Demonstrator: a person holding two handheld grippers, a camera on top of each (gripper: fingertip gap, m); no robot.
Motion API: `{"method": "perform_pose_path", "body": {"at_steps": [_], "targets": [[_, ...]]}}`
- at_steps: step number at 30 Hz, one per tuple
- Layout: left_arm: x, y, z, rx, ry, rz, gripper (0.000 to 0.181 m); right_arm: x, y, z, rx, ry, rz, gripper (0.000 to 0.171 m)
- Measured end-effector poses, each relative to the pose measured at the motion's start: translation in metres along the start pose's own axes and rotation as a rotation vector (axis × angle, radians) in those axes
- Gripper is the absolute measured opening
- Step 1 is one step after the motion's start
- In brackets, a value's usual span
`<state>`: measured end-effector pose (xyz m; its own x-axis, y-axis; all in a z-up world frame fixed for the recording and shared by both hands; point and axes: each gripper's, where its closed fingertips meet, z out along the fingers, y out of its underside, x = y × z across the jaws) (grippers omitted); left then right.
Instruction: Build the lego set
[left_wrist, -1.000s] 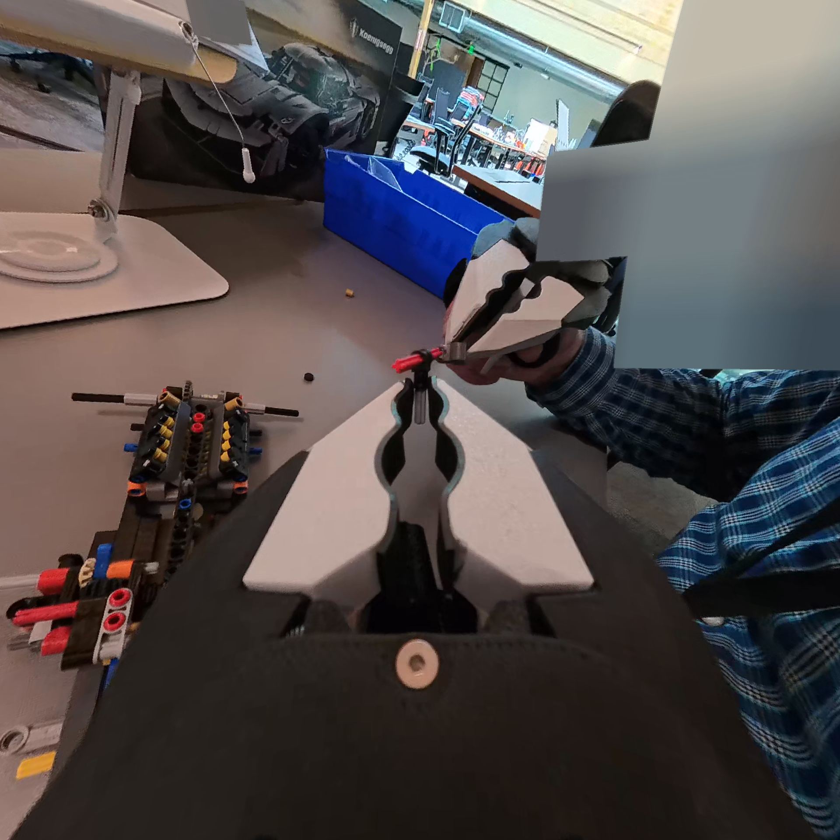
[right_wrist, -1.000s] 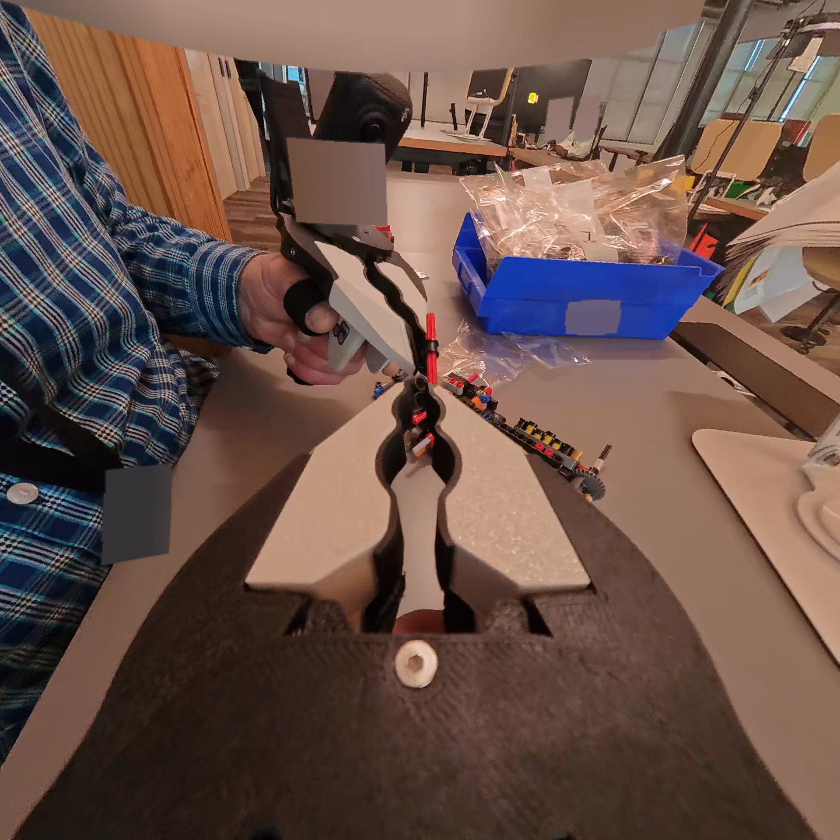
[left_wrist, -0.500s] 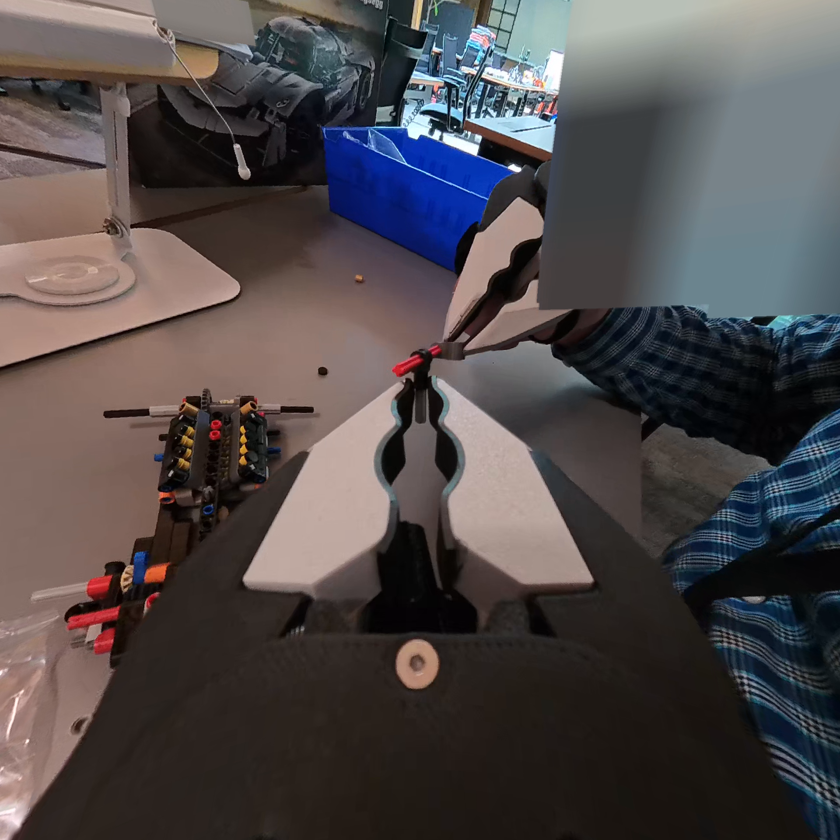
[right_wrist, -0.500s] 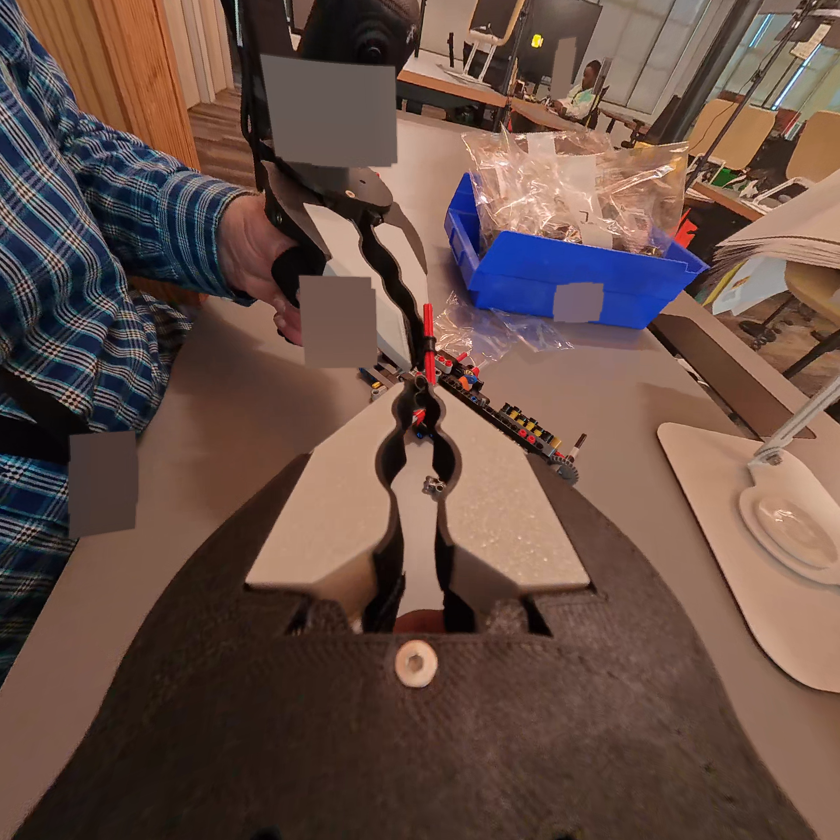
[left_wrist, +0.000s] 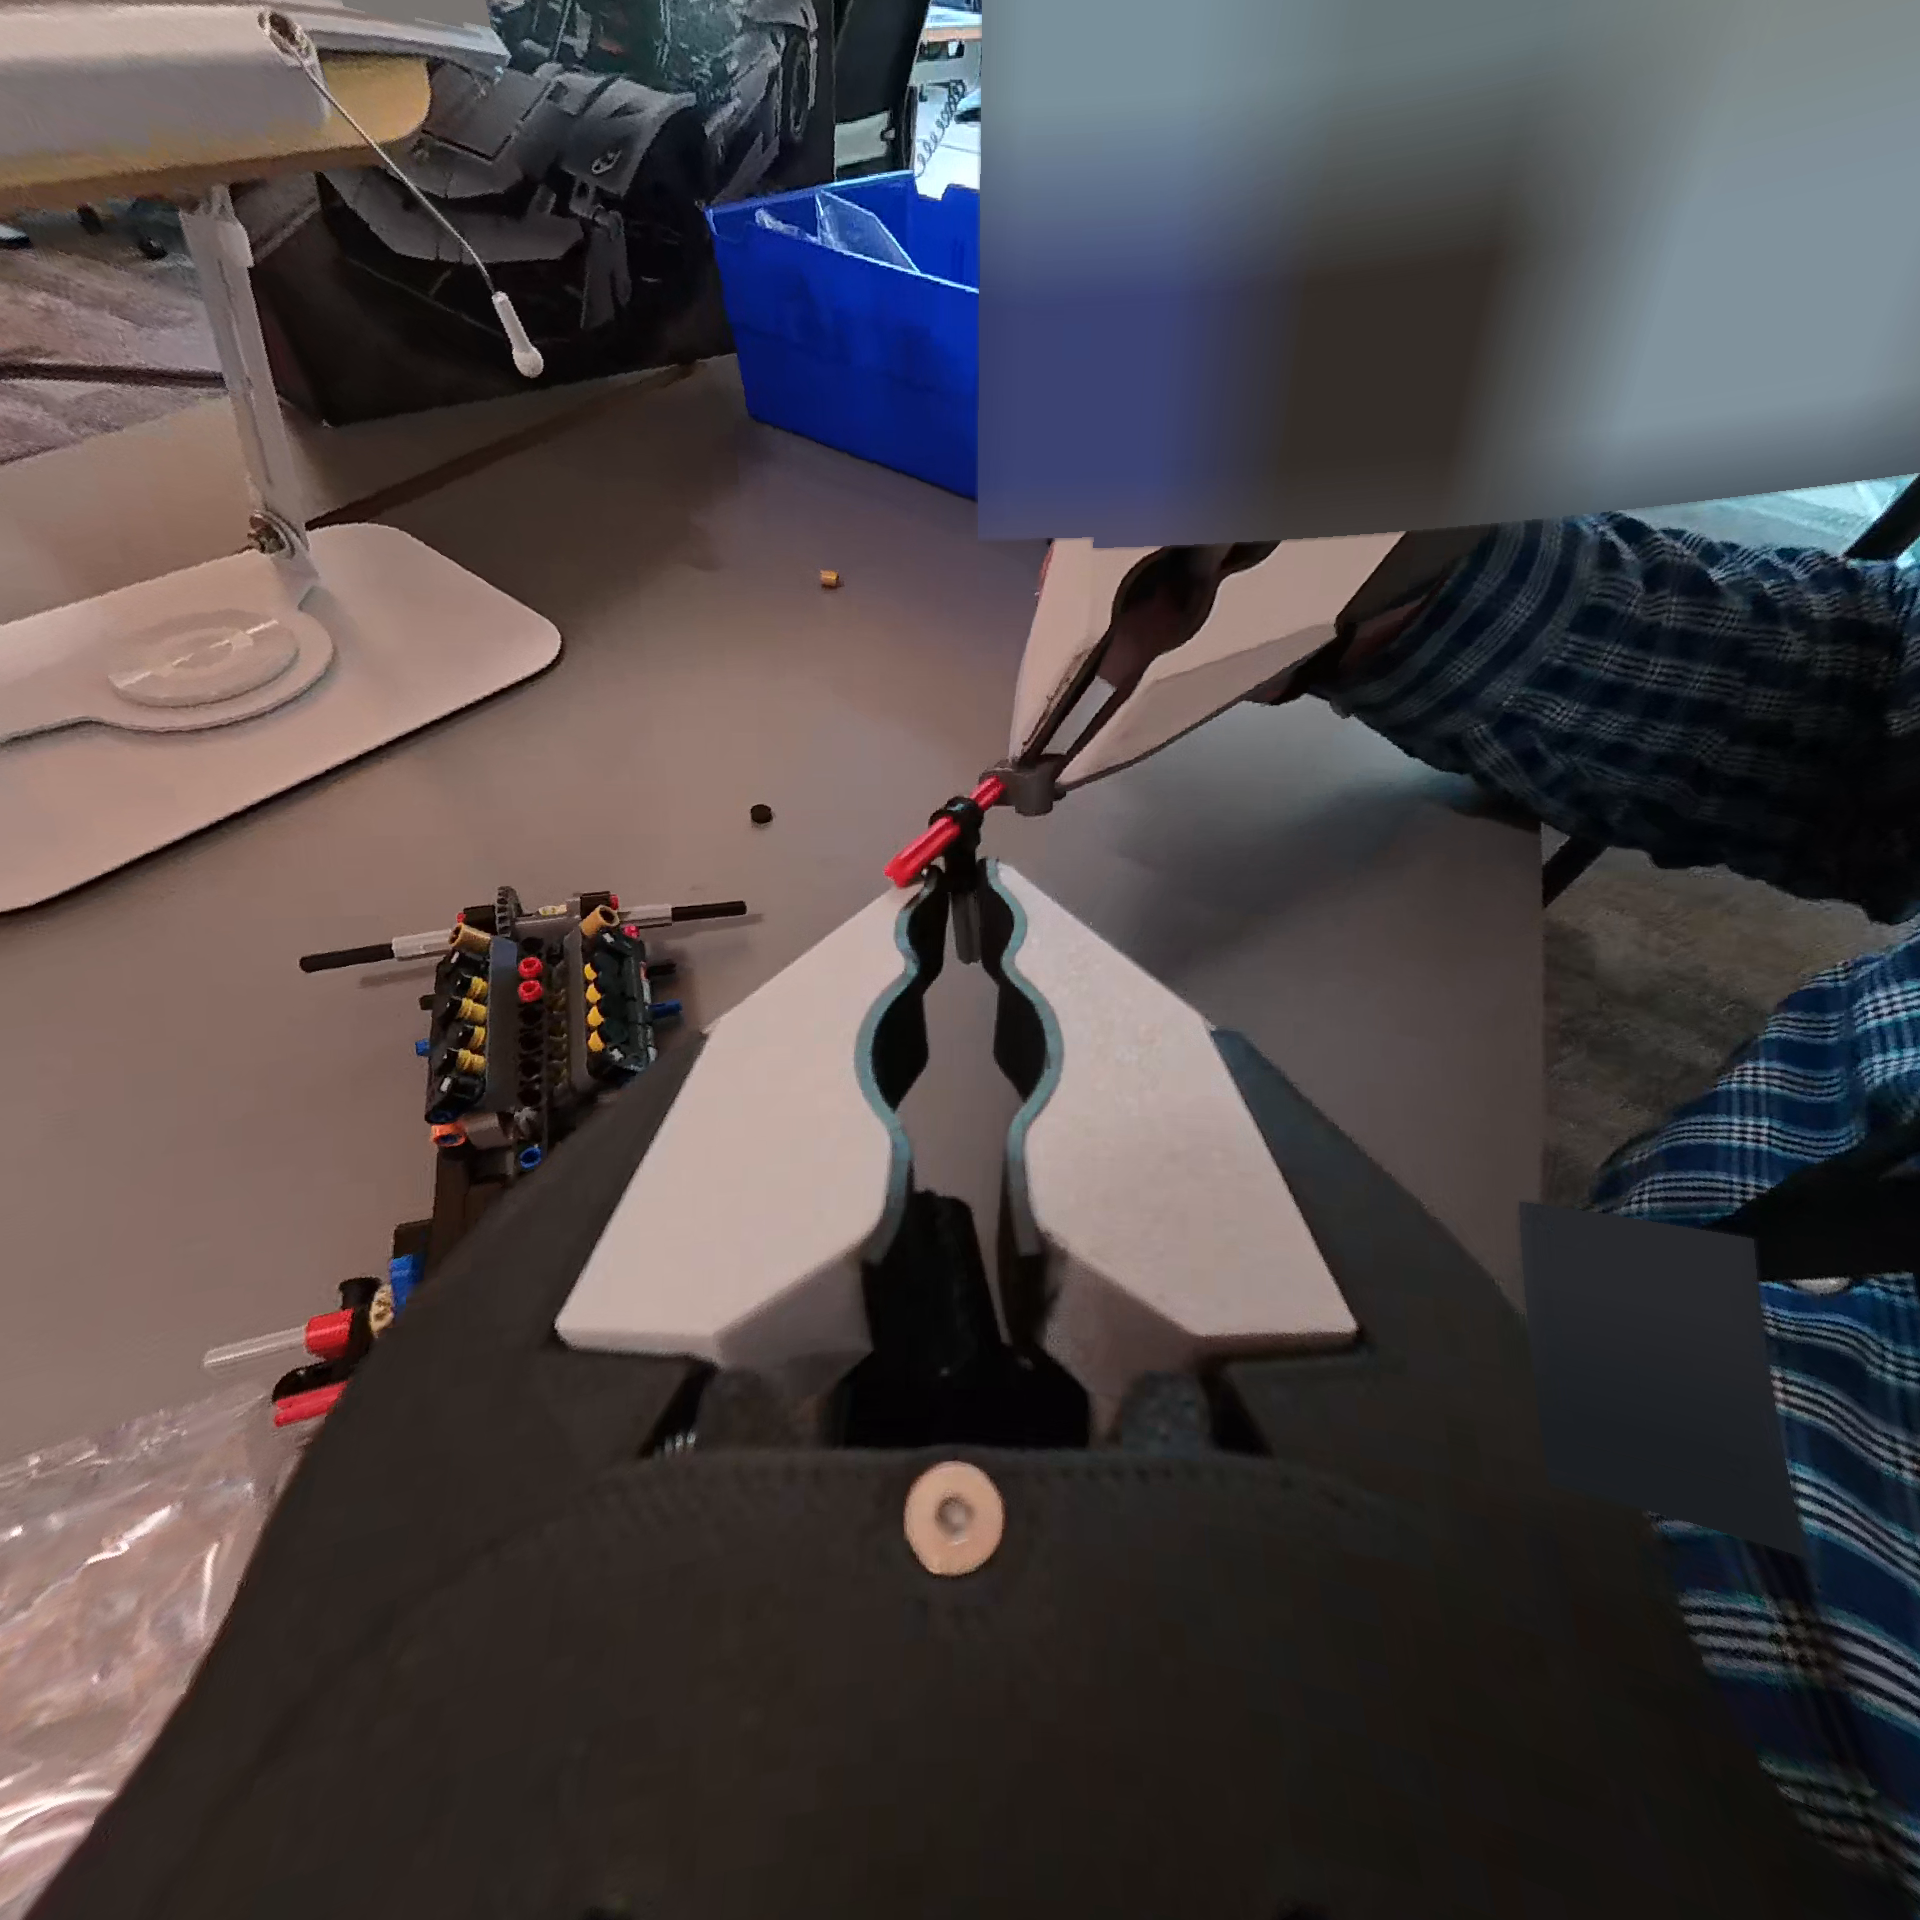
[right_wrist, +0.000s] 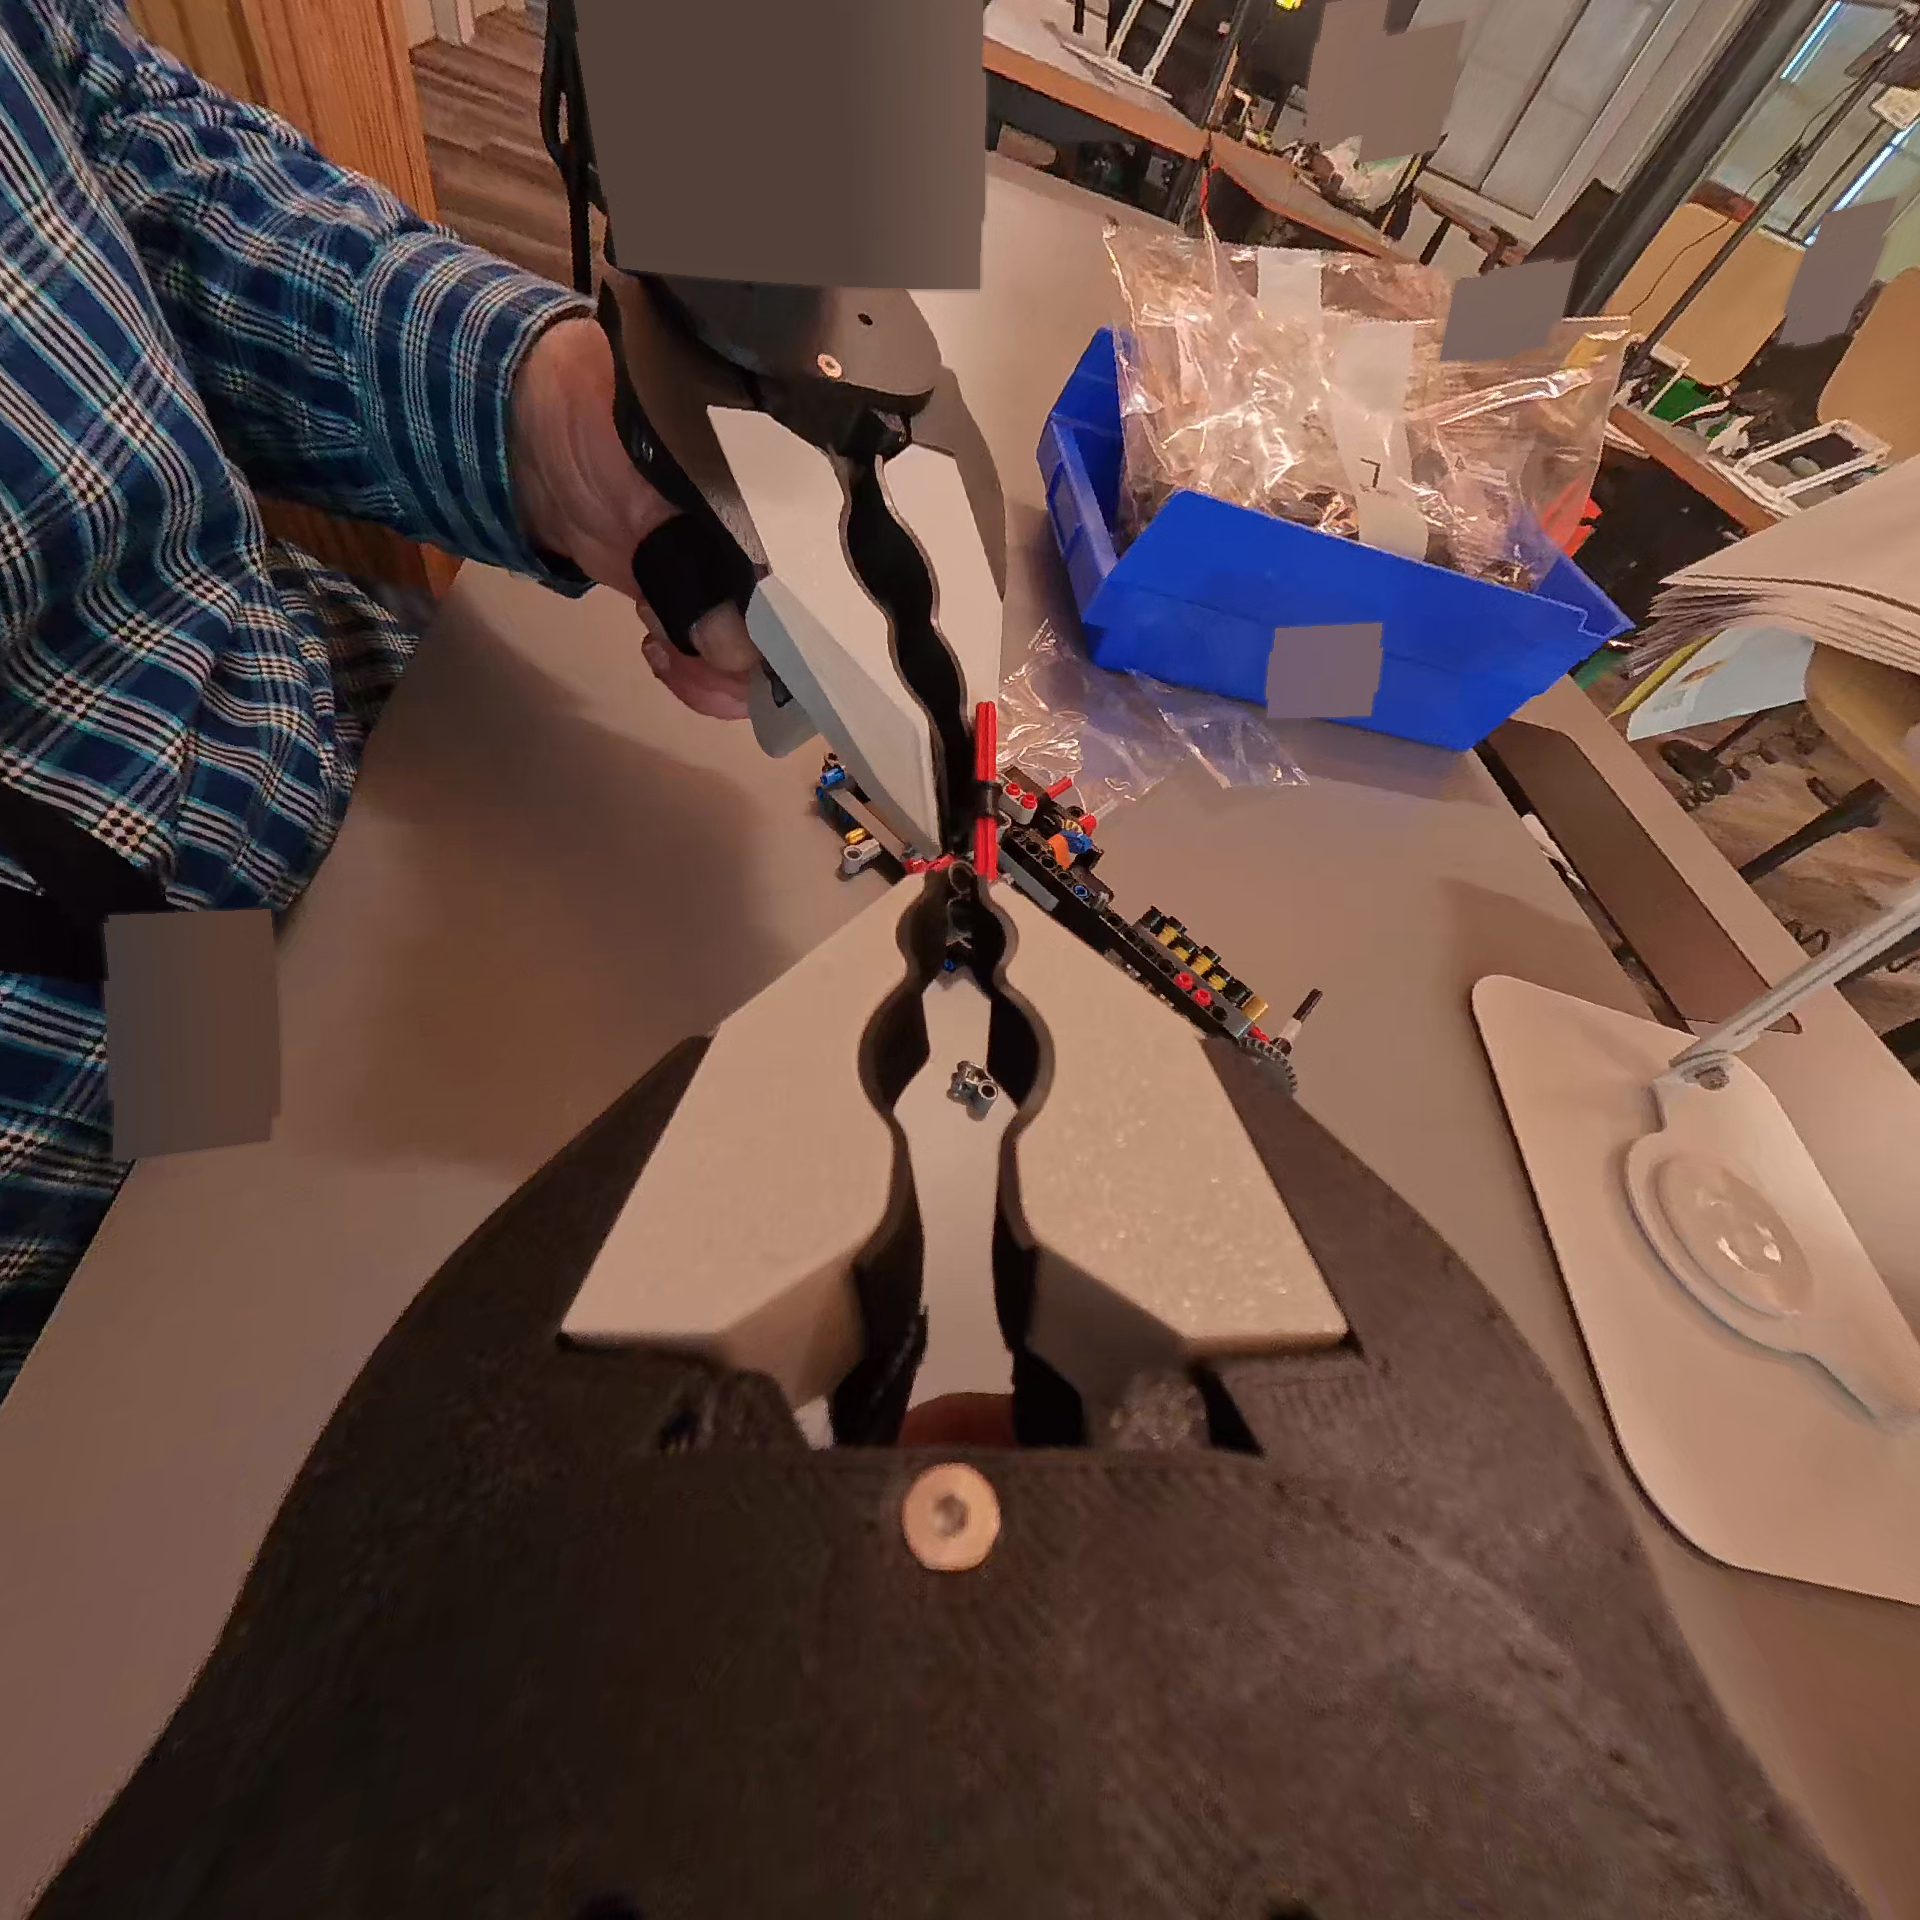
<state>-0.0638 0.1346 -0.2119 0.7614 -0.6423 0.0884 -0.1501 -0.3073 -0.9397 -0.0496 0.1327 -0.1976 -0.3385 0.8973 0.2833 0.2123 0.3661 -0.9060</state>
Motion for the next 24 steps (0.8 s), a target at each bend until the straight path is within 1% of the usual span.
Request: {"method": "perform_pose_path", "body": {"at_steps": [6,14,19,24], "targets": [[0.002,0.004,0.001,-0.025,0.015,0.019,0.004,-0.004,-0.001,0.000,0.031,-0.044,0.046,0.000],[0.003,0.004,0.001,-0.012,0.048,0.005,0.005,-0.004,-0.001,0.000,0.061,-0.043,0.083,0.001],[0.012,-0.003,0.000,0.048,0.114,-0.036,0.005,-0.007,-0.009,-0.007,0.152,-0.074,0.116,0.000],[0.017,-0.013,-0.001,0.131,0.150,-0.094,0.005,-0.005,-0.020,-0.015,0.251,-0.059,0.124,0.000]]}}
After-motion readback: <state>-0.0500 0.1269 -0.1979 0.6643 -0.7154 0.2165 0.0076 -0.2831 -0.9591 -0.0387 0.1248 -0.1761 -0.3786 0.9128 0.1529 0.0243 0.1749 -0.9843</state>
